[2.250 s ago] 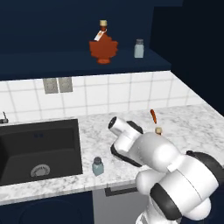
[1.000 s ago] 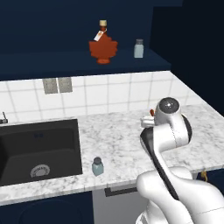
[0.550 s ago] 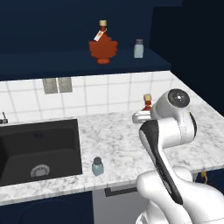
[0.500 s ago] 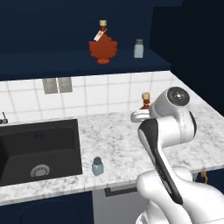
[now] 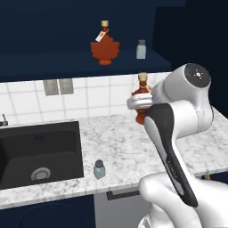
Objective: Put the shaker and condiment bottle from the counter next to their counterparts in the cabinet.
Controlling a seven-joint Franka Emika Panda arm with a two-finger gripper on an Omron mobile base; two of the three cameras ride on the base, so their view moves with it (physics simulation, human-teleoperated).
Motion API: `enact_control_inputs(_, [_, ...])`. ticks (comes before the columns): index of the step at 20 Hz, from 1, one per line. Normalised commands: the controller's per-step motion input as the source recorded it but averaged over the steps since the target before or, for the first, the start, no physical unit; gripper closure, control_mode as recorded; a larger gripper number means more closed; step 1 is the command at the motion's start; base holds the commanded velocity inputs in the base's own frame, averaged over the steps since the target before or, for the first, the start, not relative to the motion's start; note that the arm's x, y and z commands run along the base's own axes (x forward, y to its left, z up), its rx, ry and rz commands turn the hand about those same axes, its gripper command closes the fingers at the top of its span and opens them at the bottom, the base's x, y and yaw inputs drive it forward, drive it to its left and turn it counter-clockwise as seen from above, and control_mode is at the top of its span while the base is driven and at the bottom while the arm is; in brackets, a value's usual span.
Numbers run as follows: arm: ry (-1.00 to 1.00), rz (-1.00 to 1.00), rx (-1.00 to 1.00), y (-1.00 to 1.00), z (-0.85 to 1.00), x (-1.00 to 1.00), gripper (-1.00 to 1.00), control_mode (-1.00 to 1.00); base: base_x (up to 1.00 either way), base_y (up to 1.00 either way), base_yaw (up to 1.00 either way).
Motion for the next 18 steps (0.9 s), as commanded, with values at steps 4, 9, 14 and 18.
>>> enact_control_inputs(4, [-0.02,0.12,0.10,0.38,0.68,-0.10,1.00,-1.00,0.00,0.00,0.00])
enact_control_inputs(9, [-0.05,0.17,0.02,0.75,0.10,-0.19,1.00,-1.00,0.00,0.00,0.00])
enact_control_inputs(14, [-0.13,0.07,0.16,0.34,0.58,-0.18,1.00,-1.00,0.00,0.00,0.00])
enact_control_inputs(18, [-0.13,0.01,0.14,0.16,0.49,-0.08,1.00,-1.00,0.00,0.00,0.00])
